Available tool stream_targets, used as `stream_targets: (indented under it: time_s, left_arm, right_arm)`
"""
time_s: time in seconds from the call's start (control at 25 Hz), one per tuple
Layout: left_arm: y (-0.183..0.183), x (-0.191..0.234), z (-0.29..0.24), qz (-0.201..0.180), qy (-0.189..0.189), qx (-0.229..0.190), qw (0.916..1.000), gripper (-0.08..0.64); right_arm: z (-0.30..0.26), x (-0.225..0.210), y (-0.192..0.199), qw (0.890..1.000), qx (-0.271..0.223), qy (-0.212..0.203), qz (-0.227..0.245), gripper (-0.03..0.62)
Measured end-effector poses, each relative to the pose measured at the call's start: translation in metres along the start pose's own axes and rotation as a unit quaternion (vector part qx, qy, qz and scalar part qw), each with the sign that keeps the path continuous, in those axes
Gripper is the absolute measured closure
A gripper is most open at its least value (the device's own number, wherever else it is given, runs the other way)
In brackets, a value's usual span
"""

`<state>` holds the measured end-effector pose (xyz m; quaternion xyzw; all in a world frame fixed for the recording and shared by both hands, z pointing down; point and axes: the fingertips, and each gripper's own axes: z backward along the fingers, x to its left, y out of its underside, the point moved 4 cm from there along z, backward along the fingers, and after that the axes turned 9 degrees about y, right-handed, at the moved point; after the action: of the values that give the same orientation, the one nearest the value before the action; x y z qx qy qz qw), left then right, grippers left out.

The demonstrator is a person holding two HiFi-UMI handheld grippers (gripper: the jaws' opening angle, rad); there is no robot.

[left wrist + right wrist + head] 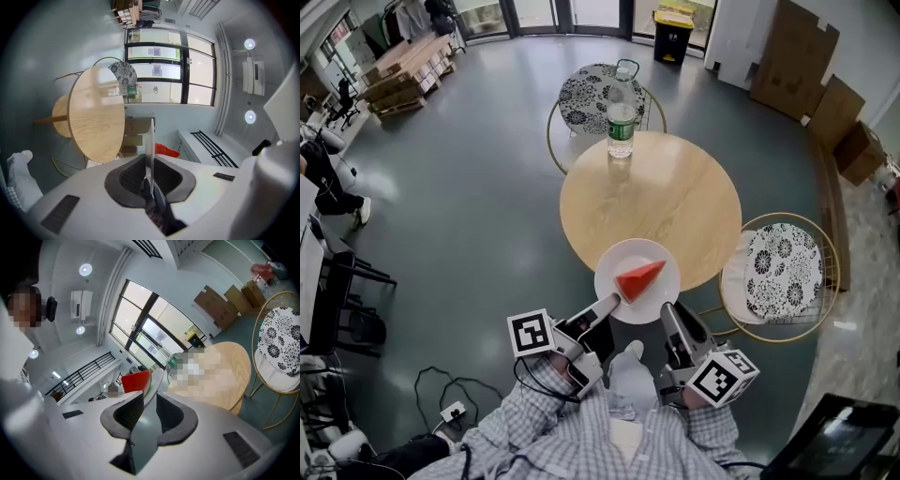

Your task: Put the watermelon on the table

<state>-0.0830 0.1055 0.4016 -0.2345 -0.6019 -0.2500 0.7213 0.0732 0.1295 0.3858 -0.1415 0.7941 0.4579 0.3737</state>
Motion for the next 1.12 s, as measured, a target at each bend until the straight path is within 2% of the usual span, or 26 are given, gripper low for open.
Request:
stream_targets:
  time_s: [0.16,0.4,0.68,1.12]
  left_arm:
    - [0.001,0.004,-0.004,-0.004,0.000,-0.008,1.0000,0.521]
    - [0.005,0.008,-0.048,-0.009,-0.005,-0.019,0.9998,0.520]
    - [0.008,0.014,-0.063,-0.004,-0.013,-0.025,0.9996,0.520]
    - [-0.009,0.030,-0.090,-0.002,-0.019,-0.013,0.9997,0.521]
  right_arm:
    - [-0.003,-0.007,-0.003,1.000,0.004,-0.008,0.001,0.502]
    - [-0.009,-0.033,-0.040,1.000,0.010,-0.015,-0.002,0.502]
    - [-0.012,-0.048,-0.052,1.000,0.015,-0.017,-0.010,0.502]
    - [-0.034,-0.067,-0.065,1.000,0.011,-0.002,-0.013,0.502]
